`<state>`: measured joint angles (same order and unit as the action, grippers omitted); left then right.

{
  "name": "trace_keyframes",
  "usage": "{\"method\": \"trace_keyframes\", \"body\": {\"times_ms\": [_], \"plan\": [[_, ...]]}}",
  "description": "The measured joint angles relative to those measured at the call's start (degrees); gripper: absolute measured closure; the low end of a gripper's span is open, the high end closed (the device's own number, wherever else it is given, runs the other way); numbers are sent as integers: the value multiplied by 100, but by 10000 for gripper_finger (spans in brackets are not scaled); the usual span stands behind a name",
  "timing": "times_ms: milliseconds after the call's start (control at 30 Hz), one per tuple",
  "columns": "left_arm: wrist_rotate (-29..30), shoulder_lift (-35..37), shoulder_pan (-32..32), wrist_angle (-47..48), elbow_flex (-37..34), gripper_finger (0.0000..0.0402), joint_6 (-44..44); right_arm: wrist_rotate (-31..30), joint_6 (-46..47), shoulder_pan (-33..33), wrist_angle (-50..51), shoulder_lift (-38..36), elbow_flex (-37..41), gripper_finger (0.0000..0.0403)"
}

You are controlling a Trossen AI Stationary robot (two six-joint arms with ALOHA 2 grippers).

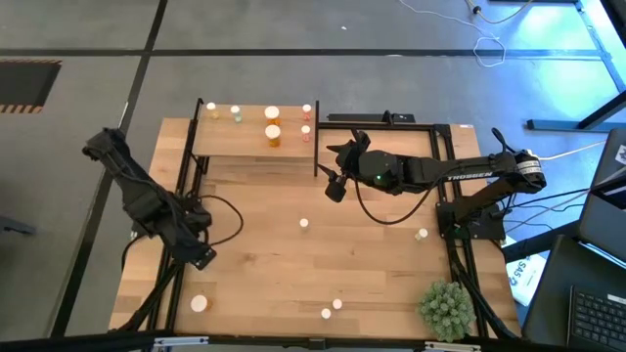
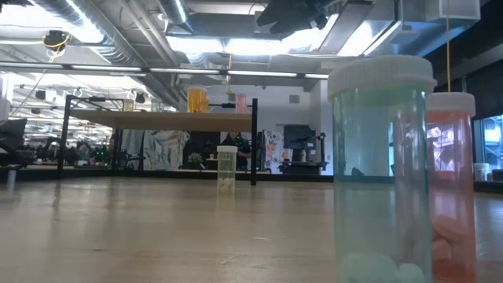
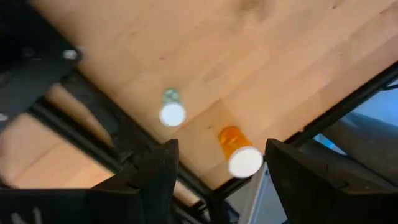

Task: Pick and place medicine bottles onto shelf by color
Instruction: Put the left small blue pill on the shelf aligned with the blue pill on the shelf

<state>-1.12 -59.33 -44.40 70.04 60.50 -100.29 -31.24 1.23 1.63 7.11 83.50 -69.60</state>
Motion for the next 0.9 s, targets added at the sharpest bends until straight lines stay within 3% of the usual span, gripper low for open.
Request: {"method": "trace_keyframes", "body": {"times_ms": [233, 467, 900], "plan": [[-3, -160, -17, -787, -703, 168, 30, 10, -22, 0, 0, 0, -7, 142], [-6, -186, -317, -857, -1165, 168, -229, 590, -39, 0, 2, 0, -7, 142], [-10, -186, -833, -1659, -1956, 168, -855, 602, -304, -2, 109, 0, -7, 142]]}}
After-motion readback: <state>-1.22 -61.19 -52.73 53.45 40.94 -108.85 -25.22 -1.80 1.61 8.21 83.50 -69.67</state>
